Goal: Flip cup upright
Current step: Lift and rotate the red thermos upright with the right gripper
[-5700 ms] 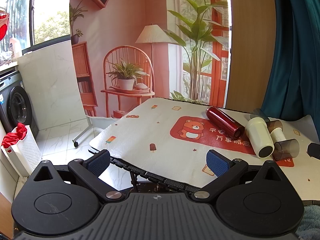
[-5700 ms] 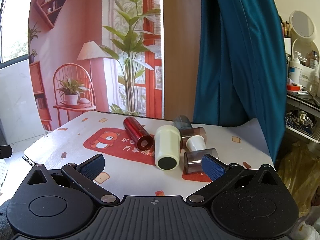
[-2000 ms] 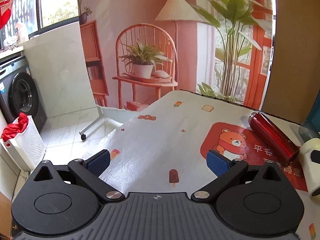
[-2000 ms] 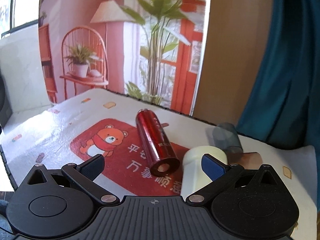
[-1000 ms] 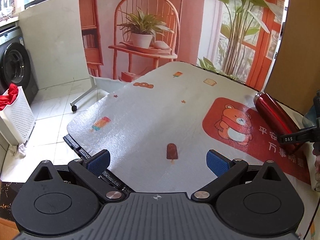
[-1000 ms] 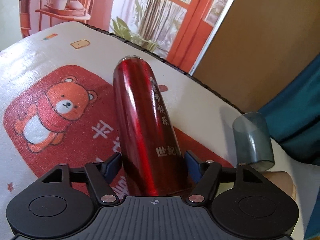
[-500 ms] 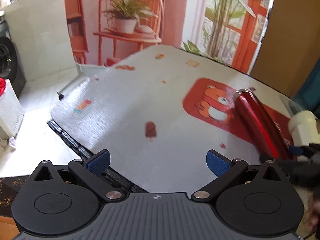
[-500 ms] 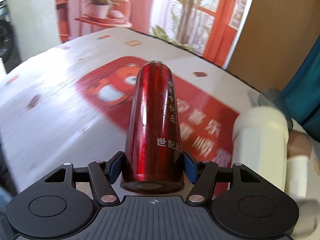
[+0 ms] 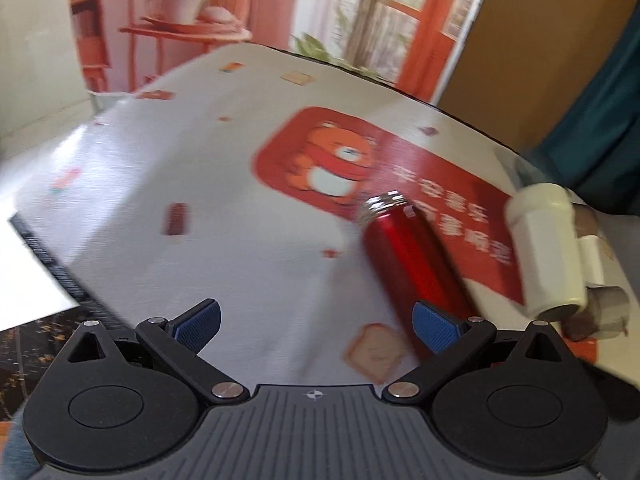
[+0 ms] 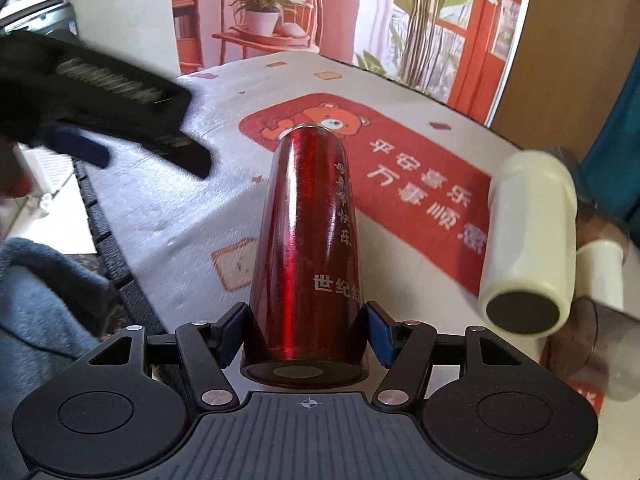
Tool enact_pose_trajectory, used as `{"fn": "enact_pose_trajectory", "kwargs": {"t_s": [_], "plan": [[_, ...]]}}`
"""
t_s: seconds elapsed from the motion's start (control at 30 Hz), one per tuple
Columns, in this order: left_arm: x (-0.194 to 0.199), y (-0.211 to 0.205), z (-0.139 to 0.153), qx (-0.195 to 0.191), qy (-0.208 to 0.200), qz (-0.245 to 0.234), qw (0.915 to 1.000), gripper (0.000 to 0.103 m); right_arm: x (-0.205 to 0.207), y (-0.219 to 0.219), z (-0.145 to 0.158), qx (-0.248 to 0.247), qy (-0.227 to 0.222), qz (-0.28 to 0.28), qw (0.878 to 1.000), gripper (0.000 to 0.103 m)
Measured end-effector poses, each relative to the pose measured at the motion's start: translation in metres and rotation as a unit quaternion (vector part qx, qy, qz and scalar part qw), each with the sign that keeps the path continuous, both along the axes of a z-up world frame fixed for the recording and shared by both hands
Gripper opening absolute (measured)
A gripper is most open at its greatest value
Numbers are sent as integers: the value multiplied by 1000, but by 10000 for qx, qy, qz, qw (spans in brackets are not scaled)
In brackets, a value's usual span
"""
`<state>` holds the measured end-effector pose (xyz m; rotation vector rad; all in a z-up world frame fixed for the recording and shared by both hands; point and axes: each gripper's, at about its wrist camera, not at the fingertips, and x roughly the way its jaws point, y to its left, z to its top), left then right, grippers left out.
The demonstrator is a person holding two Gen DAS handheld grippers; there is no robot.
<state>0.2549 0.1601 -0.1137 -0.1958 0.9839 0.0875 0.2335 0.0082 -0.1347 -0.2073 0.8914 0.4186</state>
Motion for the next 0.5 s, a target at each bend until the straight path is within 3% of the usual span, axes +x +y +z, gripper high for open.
{"fn": "enact_pose_trajectory", "kwargs": {"t_s": [0.27,0.33,0.5], "plan": [[39,-24,-21,-645,184,-13,9977,99,-11,-12,1,-26,152,181,9997,59],[47,-26,-28,-813,283,-84,9963,88,-11,-15,2,0,226,181,9996,59],[59,-16,-45,-1390,402,-193,9893,89,-10,-19,-1,-75,407,152,9990,59]]}}
